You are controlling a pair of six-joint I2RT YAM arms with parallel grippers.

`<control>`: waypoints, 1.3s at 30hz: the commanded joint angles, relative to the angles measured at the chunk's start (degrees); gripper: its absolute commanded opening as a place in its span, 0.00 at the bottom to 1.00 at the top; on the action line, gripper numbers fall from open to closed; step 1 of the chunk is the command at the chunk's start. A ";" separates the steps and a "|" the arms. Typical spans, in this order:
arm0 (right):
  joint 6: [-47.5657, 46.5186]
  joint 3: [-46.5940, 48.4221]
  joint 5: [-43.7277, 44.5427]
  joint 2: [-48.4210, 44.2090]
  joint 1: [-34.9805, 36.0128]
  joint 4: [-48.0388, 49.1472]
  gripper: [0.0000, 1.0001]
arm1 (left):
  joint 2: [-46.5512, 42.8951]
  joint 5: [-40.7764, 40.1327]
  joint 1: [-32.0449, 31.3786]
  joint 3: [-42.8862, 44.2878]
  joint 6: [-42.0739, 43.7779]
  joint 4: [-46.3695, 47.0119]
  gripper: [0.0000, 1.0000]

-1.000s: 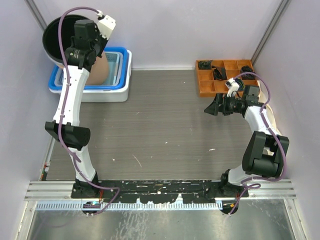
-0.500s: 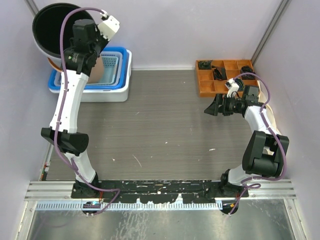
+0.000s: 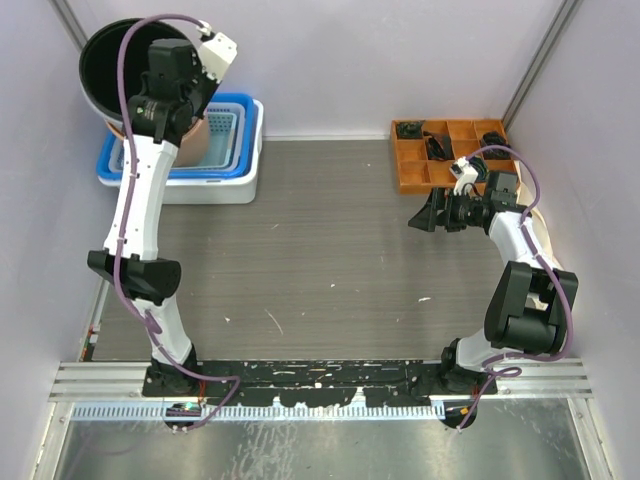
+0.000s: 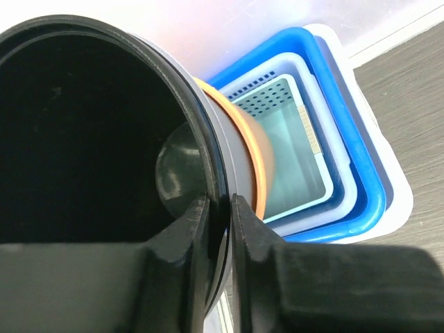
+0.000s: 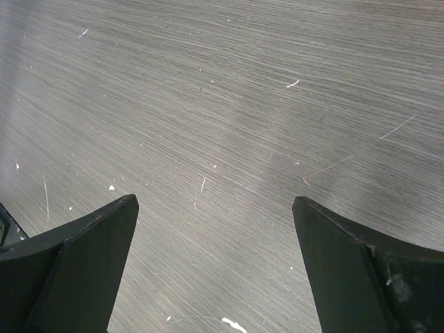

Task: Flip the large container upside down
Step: Pick up the container from the container.

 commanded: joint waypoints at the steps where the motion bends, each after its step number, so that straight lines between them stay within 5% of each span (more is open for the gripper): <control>1: -0.31 2.56 -0.13 -0.29 0.57 0.67 1.00 | -2.86 2.35 0.88 8.83 -5.75 0.86 0.24; 2: -0.32 2.52 -0.13 -0.26 0.53 0.69 1.00 | -3.18 2.37 0.93 9.19 -6.57 1.28 0.33; 8: -0.57 2.74 0.20 0.00 0.88 0.32 1.00 | -4.98 1.36 0.89 5.78 -6.54 2.04 0.38; 12: -0.68 2.71 0.57 0.00 0.93 0.25 1.00 | -7.45 0.71 1.00 -1.11 -6.67 3.76 0.24; 19: -1.01 2.81 0.77 0.09 0.99 0.07 1.00 | -9.20 0.08 2.86 -7.14 -13.97 3.78 0.54; 26: -1.36 2.88 1.02 0.35 1.19 -0.20 1.00 | -19.50 -1.12 6.94 -29.12 -21.26 19.30 0.49; 39: -2.00 3.11 1.78 0.89 2.20 -0.75 1.00 | -25.97 3.75 6.93 -47.56 -40.14 31.51 0.44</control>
